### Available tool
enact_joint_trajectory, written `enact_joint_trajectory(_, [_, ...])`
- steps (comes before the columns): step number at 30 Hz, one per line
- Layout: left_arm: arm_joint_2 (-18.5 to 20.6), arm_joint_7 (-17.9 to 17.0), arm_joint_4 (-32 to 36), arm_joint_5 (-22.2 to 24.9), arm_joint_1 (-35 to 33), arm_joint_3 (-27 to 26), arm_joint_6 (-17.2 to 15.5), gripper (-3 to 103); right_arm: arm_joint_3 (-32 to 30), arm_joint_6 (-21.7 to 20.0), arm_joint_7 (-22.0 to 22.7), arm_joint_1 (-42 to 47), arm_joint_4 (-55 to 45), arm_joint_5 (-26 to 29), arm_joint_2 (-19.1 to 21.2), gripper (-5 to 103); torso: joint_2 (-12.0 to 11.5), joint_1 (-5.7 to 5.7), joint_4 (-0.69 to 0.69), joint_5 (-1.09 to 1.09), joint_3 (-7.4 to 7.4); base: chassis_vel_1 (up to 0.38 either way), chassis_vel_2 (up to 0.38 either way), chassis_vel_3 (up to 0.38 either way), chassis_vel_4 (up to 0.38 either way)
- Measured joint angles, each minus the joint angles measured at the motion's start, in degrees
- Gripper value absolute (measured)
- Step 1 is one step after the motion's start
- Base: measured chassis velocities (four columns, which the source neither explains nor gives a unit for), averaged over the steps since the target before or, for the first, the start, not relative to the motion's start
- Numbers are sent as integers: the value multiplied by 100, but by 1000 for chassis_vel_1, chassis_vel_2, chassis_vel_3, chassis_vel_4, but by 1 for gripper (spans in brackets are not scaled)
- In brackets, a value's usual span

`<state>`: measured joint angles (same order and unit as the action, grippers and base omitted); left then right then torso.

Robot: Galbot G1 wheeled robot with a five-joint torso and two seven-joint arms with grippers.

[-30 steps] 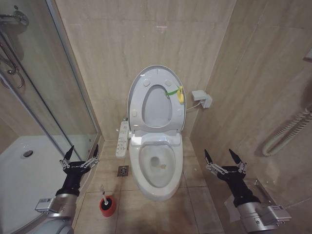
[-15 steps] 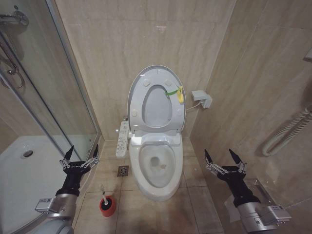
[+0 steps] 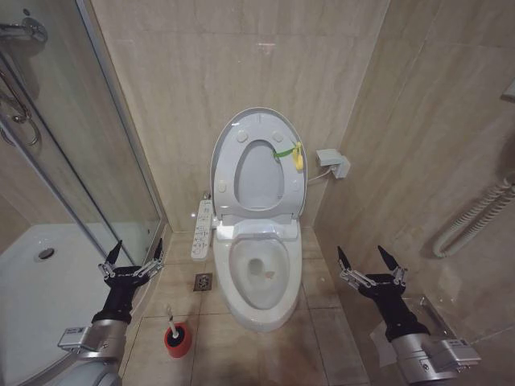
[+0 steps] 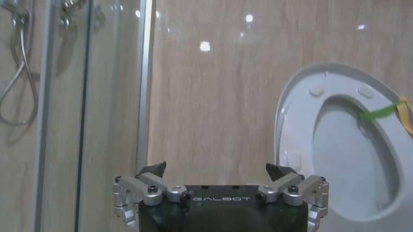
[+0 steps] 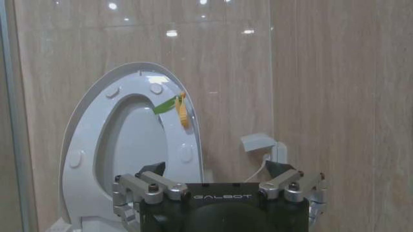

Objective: Open the toilet lid, clean the toilet bowl with a toilet brush, close the toilet lid, and flush.

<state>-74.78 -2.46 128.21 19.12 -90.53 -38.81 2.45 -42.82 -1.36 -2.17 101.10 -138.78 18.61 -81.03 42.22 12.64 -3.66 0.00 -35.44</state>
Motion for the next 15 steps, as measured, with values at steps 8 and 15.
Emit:
enact_joint_trajectory(8, [-395,142,607,-301,-362,25,-1292,100,0,0,0,0,0,0,0,100,0,0,0,0,0,0,0,0,0])
enact_joint_trajectory(15, [-652,236,998,-497,-598,42,-2132,100,0,0,0,0,0,0,0,100,0,0,0,1,0,0,0,0,0])
